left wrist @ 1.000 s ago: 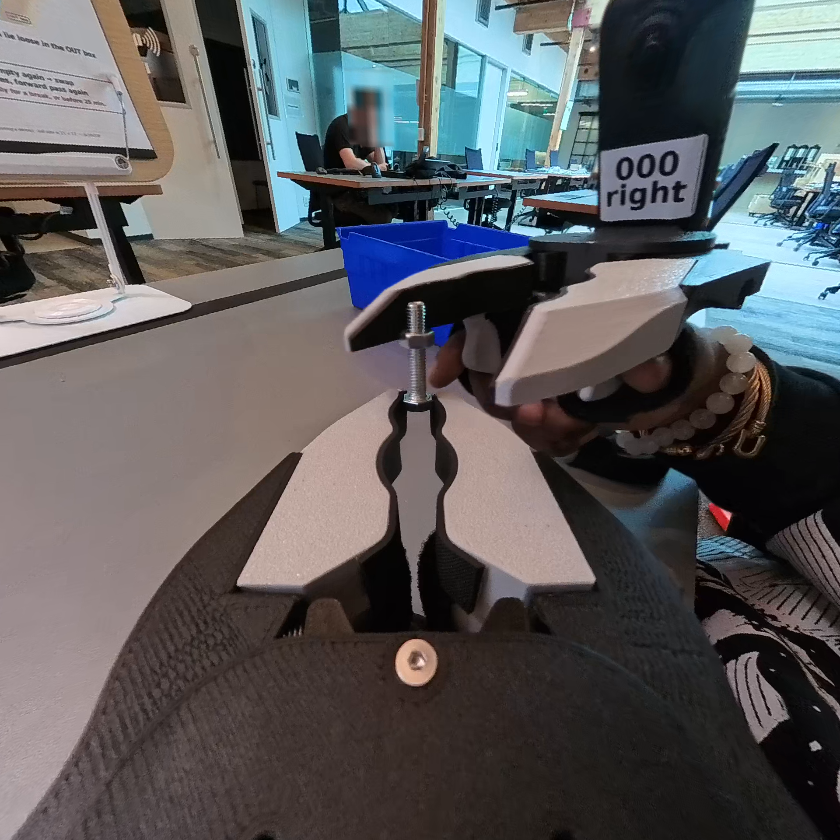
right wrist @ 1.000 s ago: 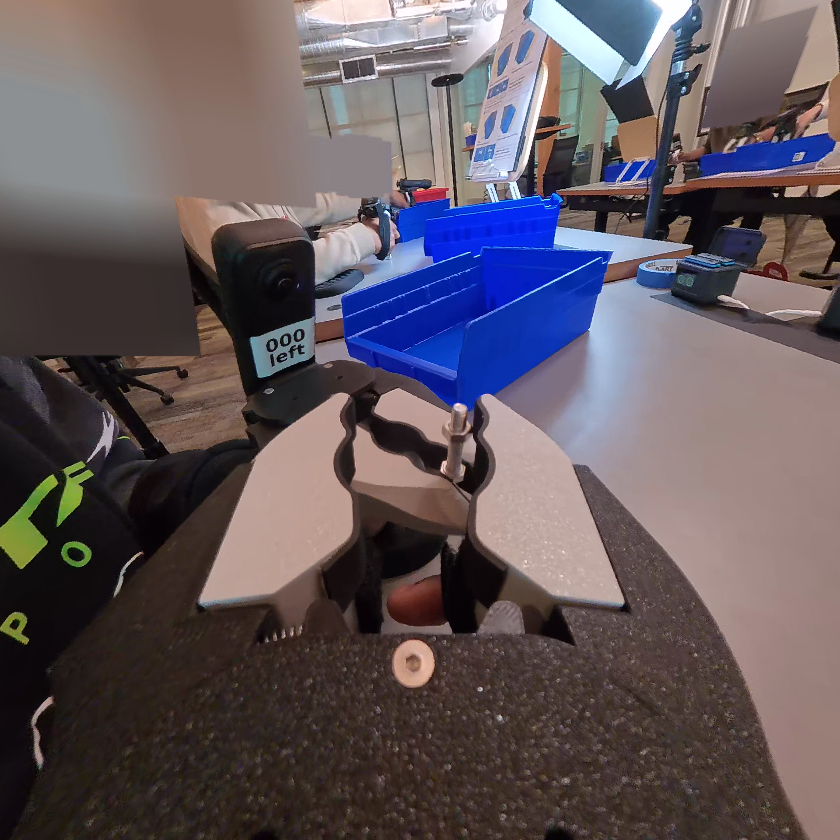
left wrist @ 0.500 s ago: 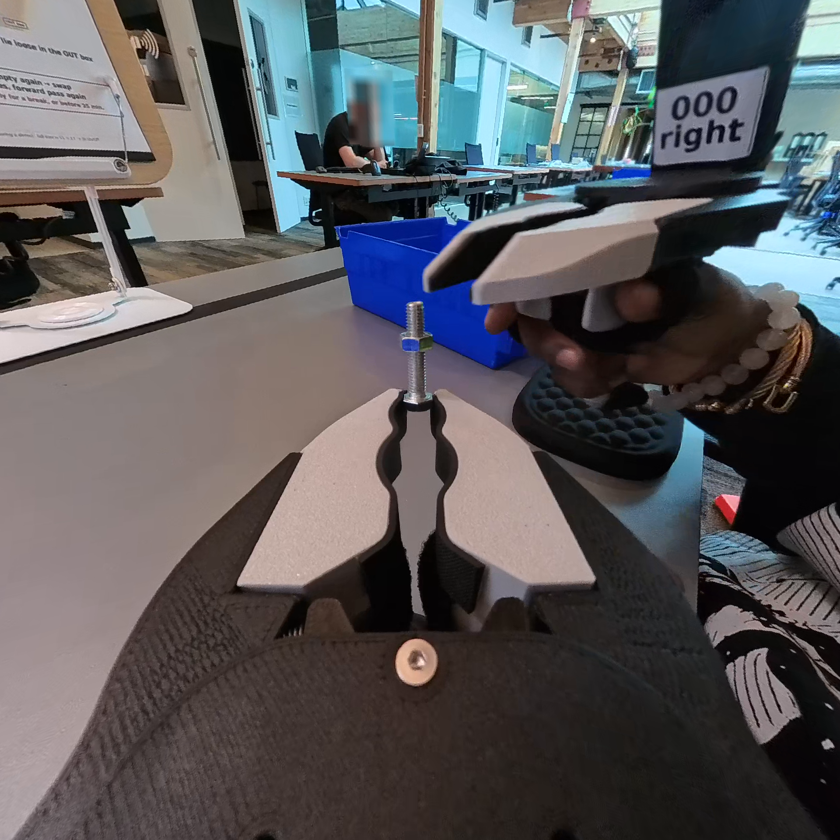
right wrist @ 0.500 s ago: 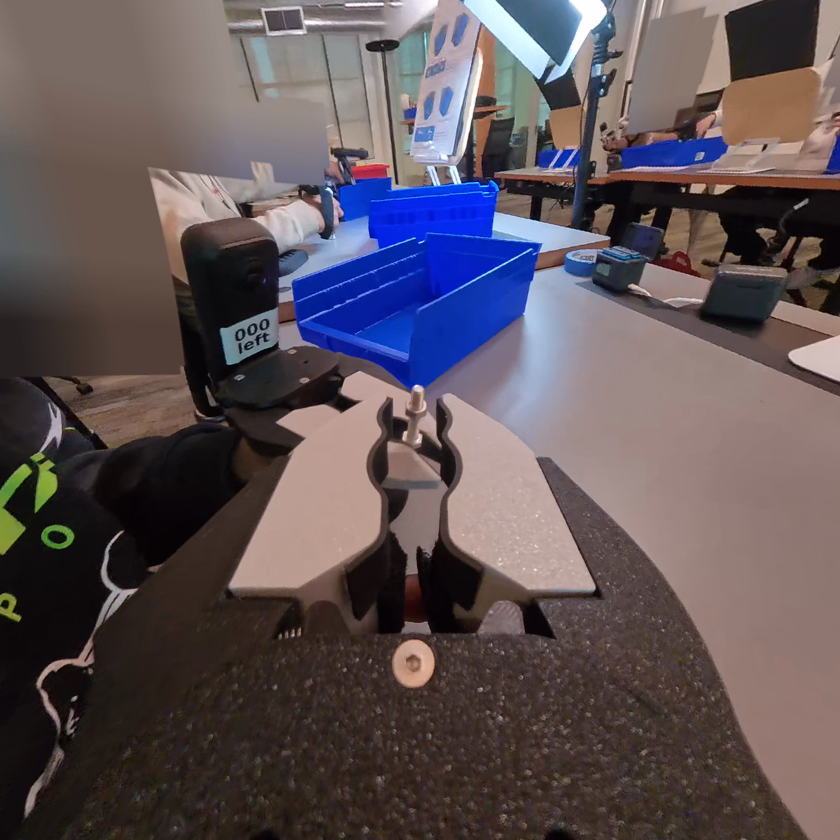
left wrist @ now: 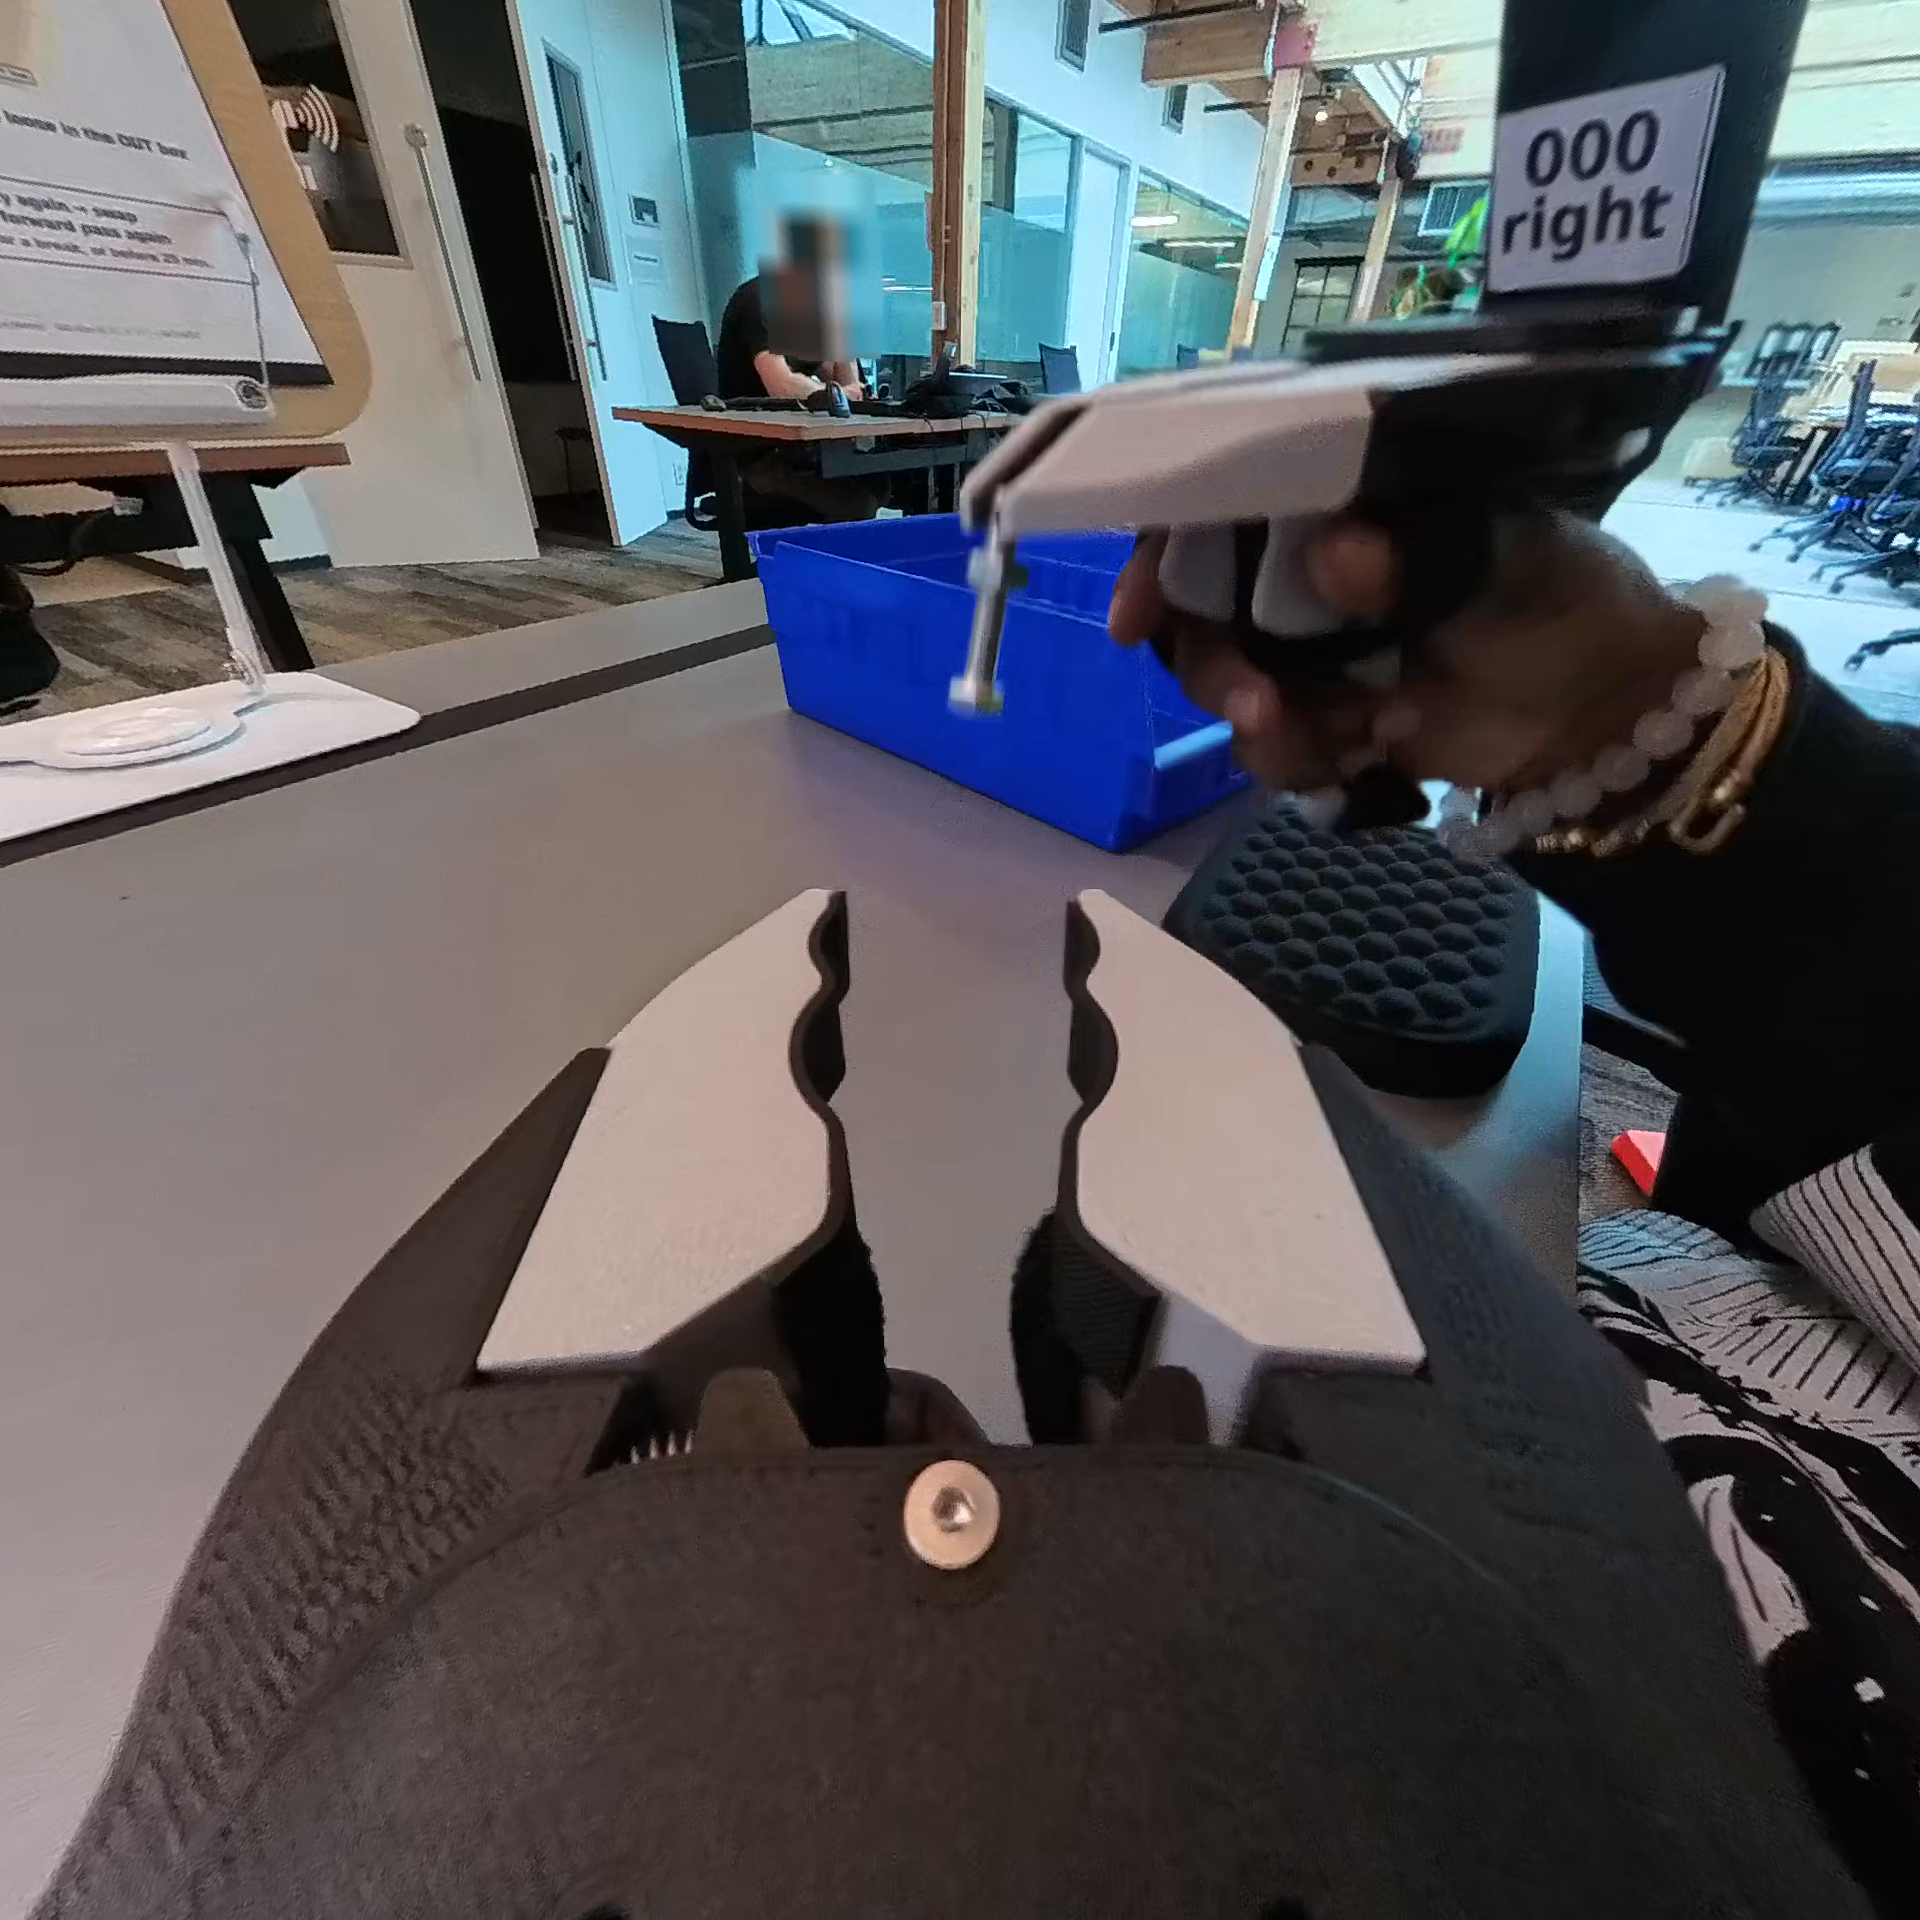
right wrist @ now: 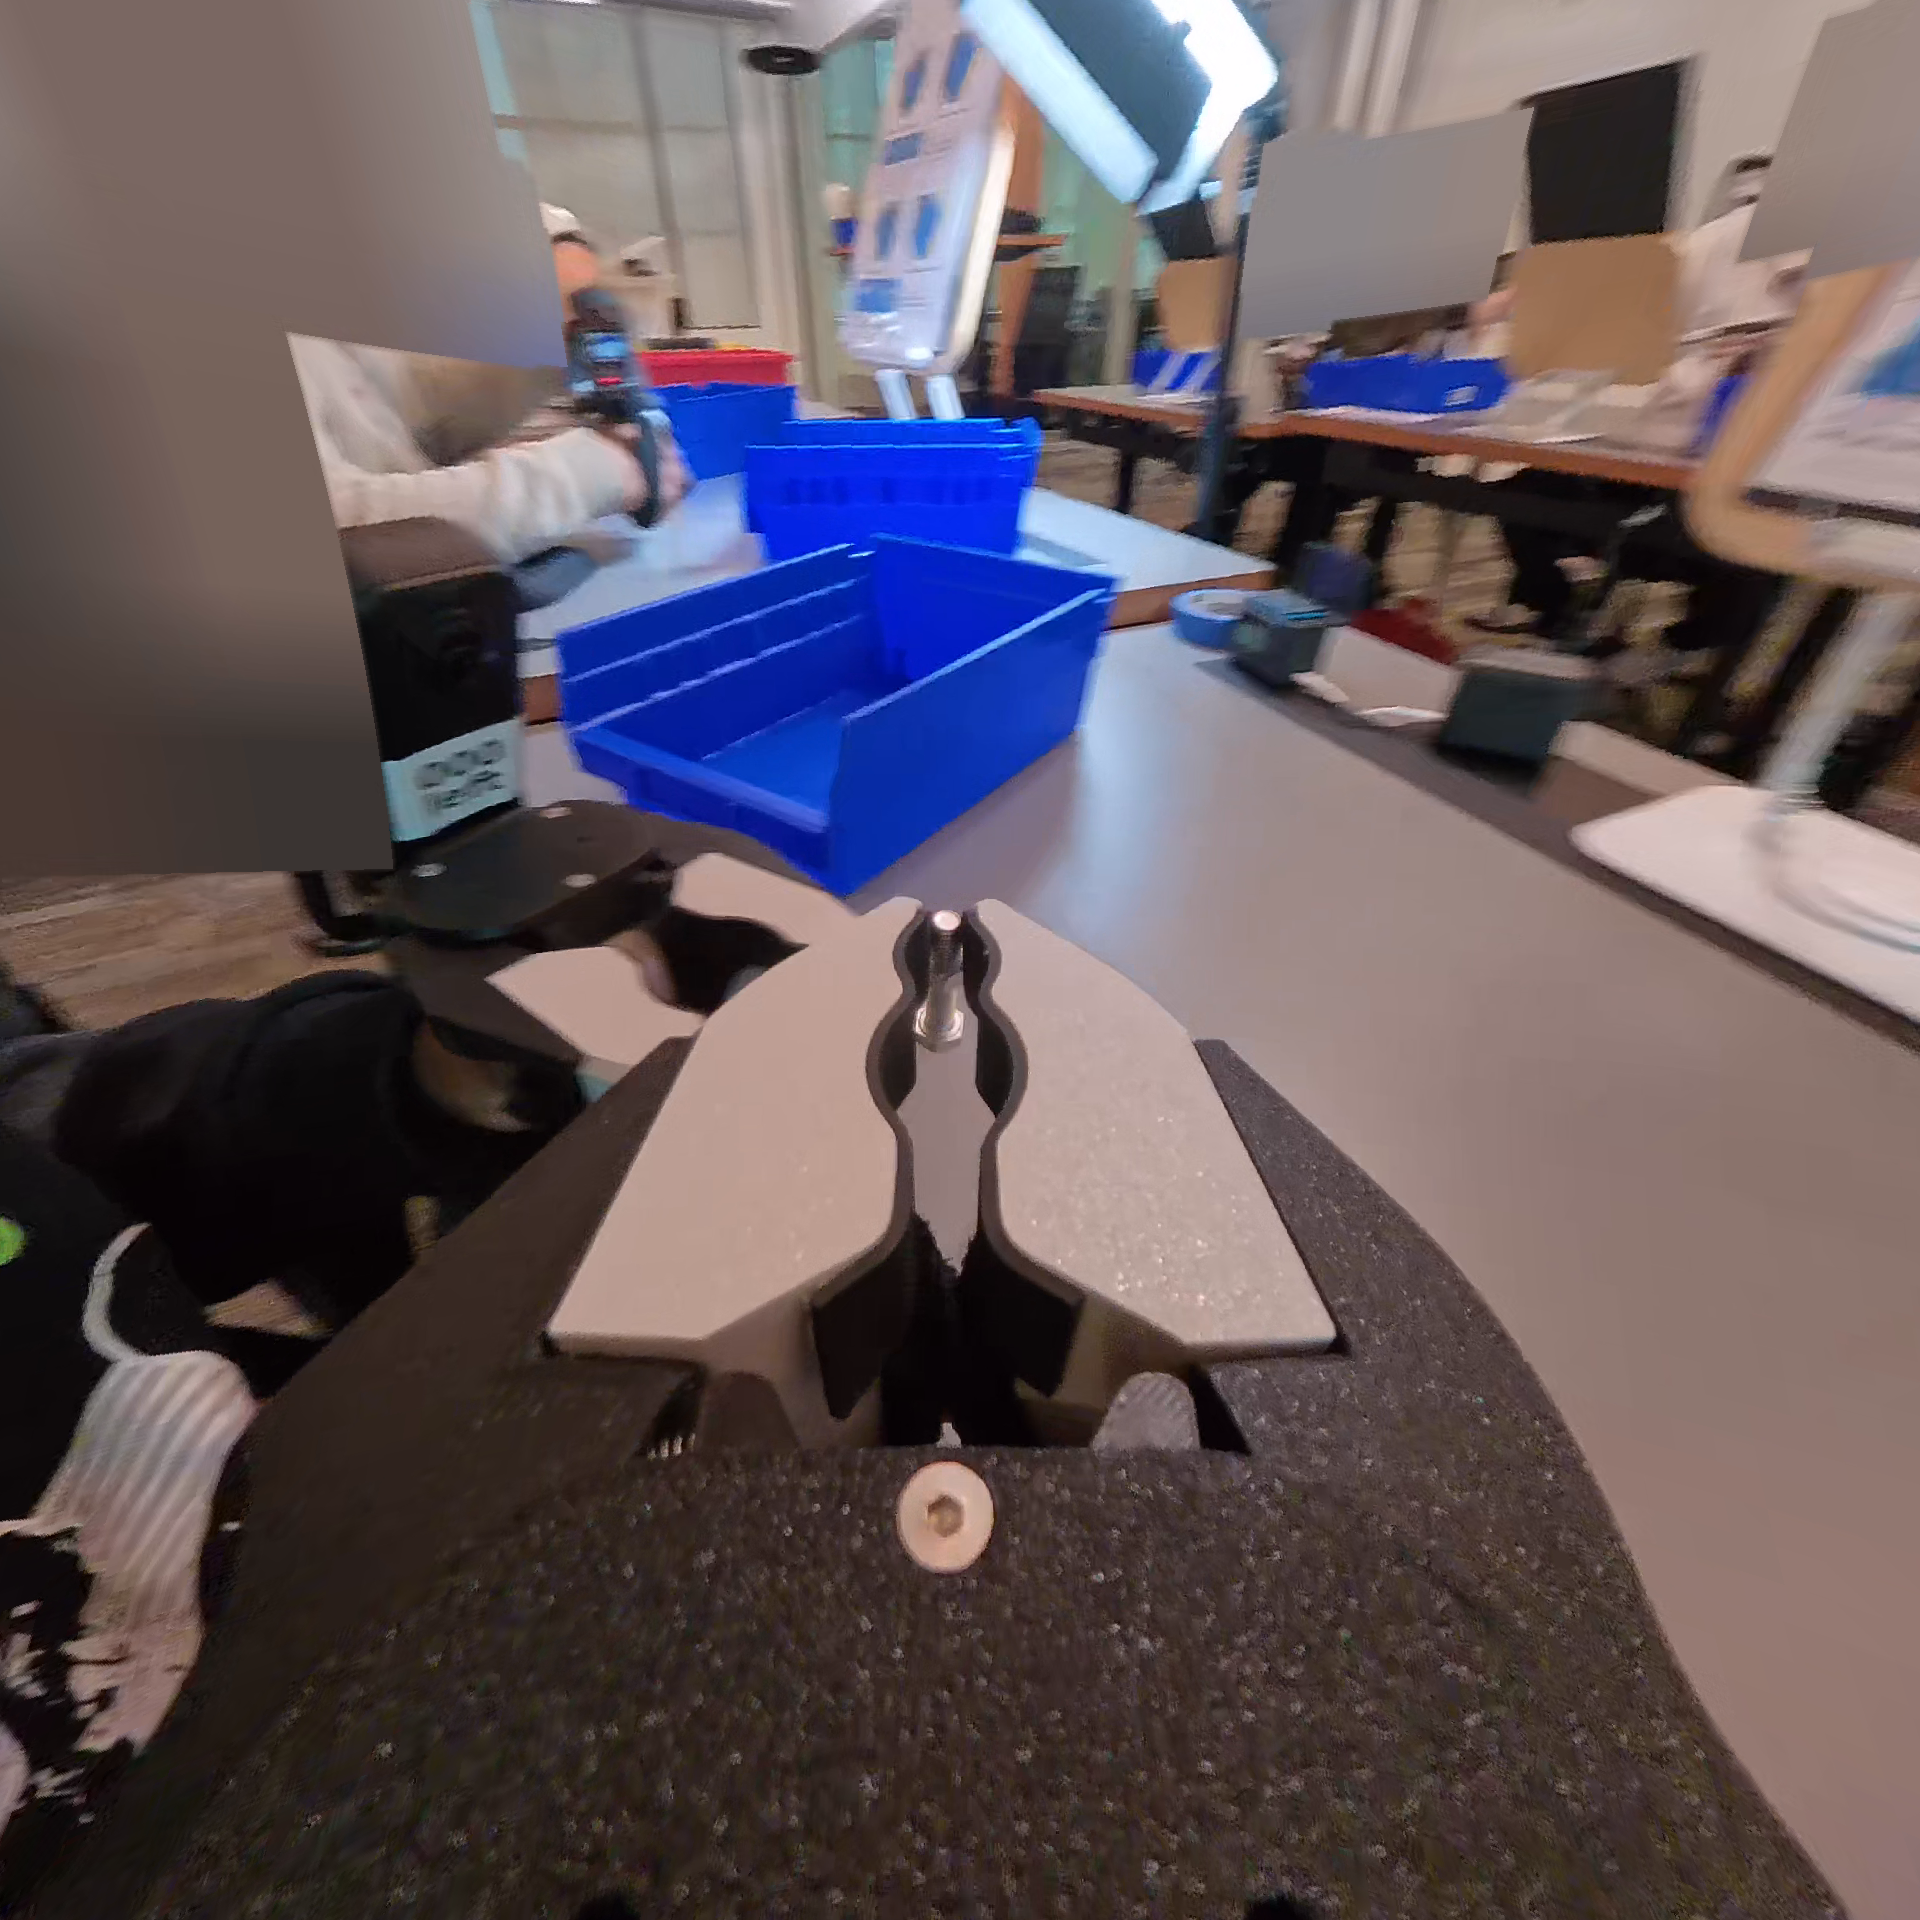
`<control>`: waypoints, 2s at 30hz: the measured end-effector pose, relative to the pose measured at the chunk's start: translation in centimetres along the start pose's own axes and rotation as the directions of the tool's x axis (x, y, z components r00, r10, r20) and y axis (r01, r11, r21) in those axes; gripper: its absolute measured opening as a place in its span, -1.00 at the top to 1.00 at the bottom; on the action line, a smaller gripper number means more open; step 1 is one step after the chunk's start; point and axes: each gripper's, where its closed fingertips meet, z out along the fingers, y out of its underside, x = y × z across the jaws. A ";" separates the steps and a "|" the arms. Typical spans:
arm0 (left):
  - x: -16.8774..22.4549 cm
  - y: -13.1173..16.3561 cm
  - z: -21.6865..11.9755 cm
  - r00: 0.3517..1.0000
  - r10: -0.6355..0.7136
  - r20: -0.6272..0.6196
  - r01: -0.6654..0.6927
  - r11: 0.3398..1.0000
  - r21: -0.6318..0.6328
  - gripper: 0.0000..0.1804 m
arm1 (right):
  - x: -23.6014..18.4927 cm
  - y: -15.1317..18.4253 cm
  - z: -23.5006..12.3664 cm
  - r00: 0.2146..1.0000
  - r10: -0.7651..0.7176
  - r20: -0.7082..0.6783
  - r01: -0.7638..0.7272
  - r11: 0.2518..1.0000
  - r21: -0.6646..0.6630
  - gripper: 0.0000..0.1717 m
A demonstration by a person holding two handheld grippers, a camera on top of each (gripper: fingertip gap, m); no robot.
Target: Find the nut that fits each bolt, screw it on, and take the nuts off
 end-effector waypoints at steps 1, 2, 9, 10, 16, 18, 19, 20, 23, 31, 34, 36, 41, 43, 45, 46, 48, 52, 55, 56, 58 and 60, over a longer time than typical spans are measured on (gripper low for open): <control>0.0 0.0 0.0 1.000 -0.003 -0.001 0.003 1.000 0.003 0.55 | 1.7 -0.5 -1.2 0.997 -0.015 -0.071 0.015 1.000 0.000 0.93; 0.0 -0.1 -0.1 1.000 -0.004 -0.001 0.004 1.000 0.007 0.55 | 3.7 -0.9 -2.7 0.987 -0.032 -0.157 0.031 0.999 -0.007 0.93; -0.2 -0.2 -0.1 1.000 -0.013 0.007 0.013 1.000 0.014 0.55 | 18.4 1.7 -14.1 0.764 -0.034 -0.644 -0.084 0.985 -0.151 0.93; -0.2 -0.2 -0.1 1.000 -0.016 0.008 0.016 1.000 0.015 0.55 | 20.1 3.0 -15.0 0.737 -0.033 -0.675 -0.124 0.975 -0.183 0.93; -0.4 -0.2 -0.1 0.999 -0.029 0.014 0.029 0.999 0.014 0.56 | 26.7 10.5 -16.8 0.660 0.038 -0.751 -0.370 0.886 -0.280 0.93; -0.5 -0.1 -0.1 0.999 -0.034 0.016 0.034 0.999 0.012 0.56 | 27.4 12.4 -17.0 0.650 0.051 -0.758 -0.431 0.846 -0.313 0.93; -0.5 -0.1 -0.1 0.999 -0.038 0.015 0.038 0.999 0.012 0.56 | 27.7 13.0 -17.1 0.644 0.051 -0.763 -0.450 0.833 -0.323 0.93; -0.6 -0.1 -0.1 0.999 -0.042 0.015 0.041 0.999 0.012 0.57 | 27.9 13.5 -17.2 0.638 0.049 -0.769 -0.460 0.824 -0.330 0.93; -0.7 -0.1 -0.1 0.999 -0.050 0.016 0.049 0.999 0.013 0.57 | 28.0 14.3 -17.4 0.636 0.039 -0.770 -0.470 0.811 -0.347 0.93; -0.7 -0.1 -0.1 0.999 -0.045 0.020 0.045 0.999 0.014 0.58 | 28.1 15.1 -17.6 0.627 0.055 -0.777 -0.494 0.799 -0.342 0.92; -0.7 -0.1 -0.1 0.999 -0.046 0.019 0.046 0.999 0.015 0.58 | 28.1 15.0 -17.6 0.626 0.051 -0.778 -0.492 0.800 -0.343 0.89; -0.7 -0.1 -0.1 0.999 -0.047 0.019 0.047 0.999 0.017 0.58 | 28.1 14.7 -17.6 0.627 0.055 -0.777 -0.485 0.808 -0.334 0.85; -0.7 -0.2 -0.1 0.999 -0.048 0.021 0.048 0.999 0.018 0.58 | 26.9 10.2 -17.6 0.619 0.063 -0.783 -0.371 0.902 -0.221 0.68; -0.7 -0.2 -0.1 0.999 -0.050 0.021 0.050 0.999 0.018 0.58 | 25.2 7.3 -17.6 0.624 0.092 -0.776 -0.296 0.947 -0.126 0.55; -0.7 -0.2 -0.1 0.999 -0.050 0.021 0.050 0.999 0.018 0.58 | 22.6 4.5 -17.2 0.660 0.131 -0.740 -0.224 0.974 -0.027 0.46; -0.7 -0.2 -0.1 0.999 -0.049 0.022 0.049 0.999 0.019 0.58 | 21.1 3.3 -17.0 0.685 0.145 -0.714 -0.189 0.982 0.018 0.45; -0.7 -0.3 -0.2 0.999 -0.046 0.023 0.045 0.999 0.025 0.58 | 17.6 1.5 -16.6 0.737 0.150 -0.659 -0.122 0.989 0.089 0.43; -0.6 -1.1 -0.6 0.998 -0.054 0.017 0.053 0.997 0.056 0.59 | 11.5 0.4 -15.4 0.832 0.103 -0.545 -0.001 0.983 0.185 0.45; -0.4 -2.5 -1.7 0.996 -0.083 -0.021 0.084 0.995 0.056 0.59 | 9.2 1.2 -14.6 0.882 0.026 -0.470 0.071 0.980 0.187 0.48; -0.6 -3.2 -2.3 0.997 -0.079 -0.018 0.080 0.995 0.060 0.59 | 8.8 1.7 -14.4 0.889 0.007 -0.457 0.091 0.977 0.191 0.49; -1.7 -5.1 -4.2 0.998 -0.061 0.006 0.060 0.996 0.063 0.59 | 8.3 2.4 -14.0 0.906 0.002 -0.422 0.095 0.974 0.207 0.51; -4.0 -6.5 -6.6 0.997 -0.024 0.071 0.023 1.000 0.007 0.59 | 8.0 3.1 -13.6 0.917 -0.003 -0.399 0.096 0.972 0.214 0.52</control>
